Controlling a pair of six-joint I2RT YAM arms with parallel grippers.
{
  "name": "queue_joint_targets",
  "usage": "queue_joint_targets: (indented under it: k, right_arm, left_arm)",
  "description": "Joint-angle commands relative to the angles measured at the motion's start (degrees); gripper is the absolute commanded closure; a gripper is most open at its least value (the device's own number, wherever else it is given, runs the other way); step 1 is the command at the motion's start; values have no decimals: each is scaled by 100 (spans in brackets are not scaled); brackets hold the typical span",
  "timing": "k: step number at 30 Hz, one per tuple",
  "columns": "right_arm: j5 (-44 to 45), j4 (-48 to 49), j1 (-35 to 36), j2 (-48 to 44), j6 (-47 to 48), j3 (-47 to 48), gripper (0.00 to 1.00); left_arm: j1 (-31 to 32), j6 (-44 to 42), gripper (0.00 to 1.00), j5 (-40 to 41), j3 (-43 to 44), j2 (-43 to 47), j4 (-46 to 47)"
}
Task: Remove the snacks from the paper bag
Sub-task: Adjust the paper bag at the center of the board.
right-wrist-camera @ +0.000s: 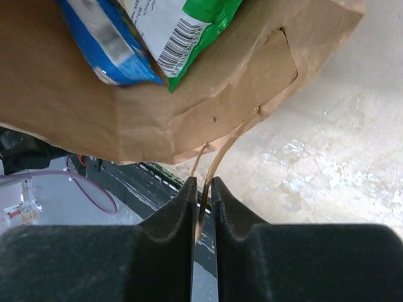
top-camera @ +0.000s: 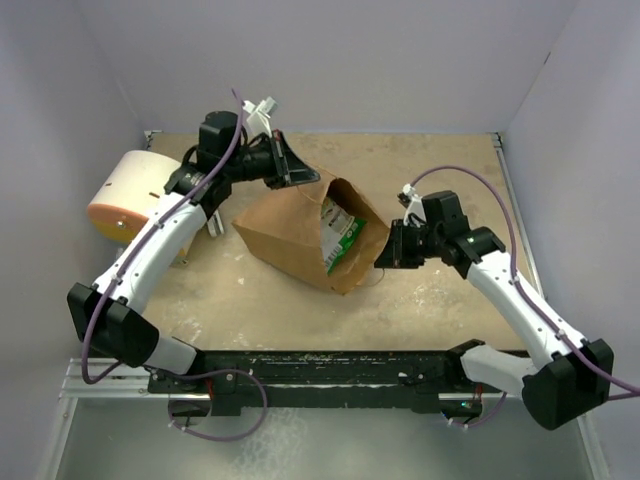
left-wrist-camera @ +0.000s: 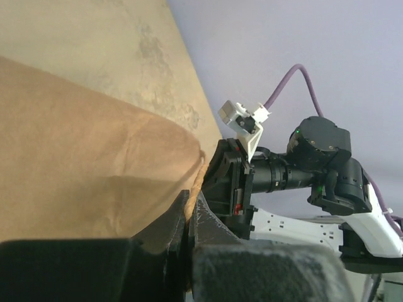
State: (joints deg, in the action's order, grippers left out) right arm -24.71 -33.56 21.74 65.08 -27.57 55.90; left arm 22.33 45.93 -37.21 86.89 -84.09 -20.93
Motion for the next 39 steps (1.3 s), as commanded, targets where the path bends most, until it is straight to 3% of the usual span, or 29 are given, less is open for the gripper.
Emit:
queue_joint_targets:
  k: [1, 9, 19, 25, 33, 39]
  right_arm:
    - [314, -165, -12, -473, 40, -55, 78]
    - [550, -541, -12, -776, 321, 131, 55]
    - [1033, -1002, -12, -1061, 1069, 756, 26]
    - [253, -522, 26, -1158, 1635, 948, 25]
    - [-297, 1336, 849, -1413, 1867, 642, 28]
    - [-293, 1703, 1548, -1084, 3209, 852, 28]
  left_arm:
    - [211, 459, 100, 417, -362, 474, 544]
    - [229, 511, 100, 684, -520, 830, 216]
    - [219, 204, 100, 810, -28, 964, -441]
    - [196, 102, 100, 692, 453, 802, -792]
    - [-22, -75, 100, 72, 1324, 239, -926]
    - [-215, 84, 100, -211, 1254, 140, -516]
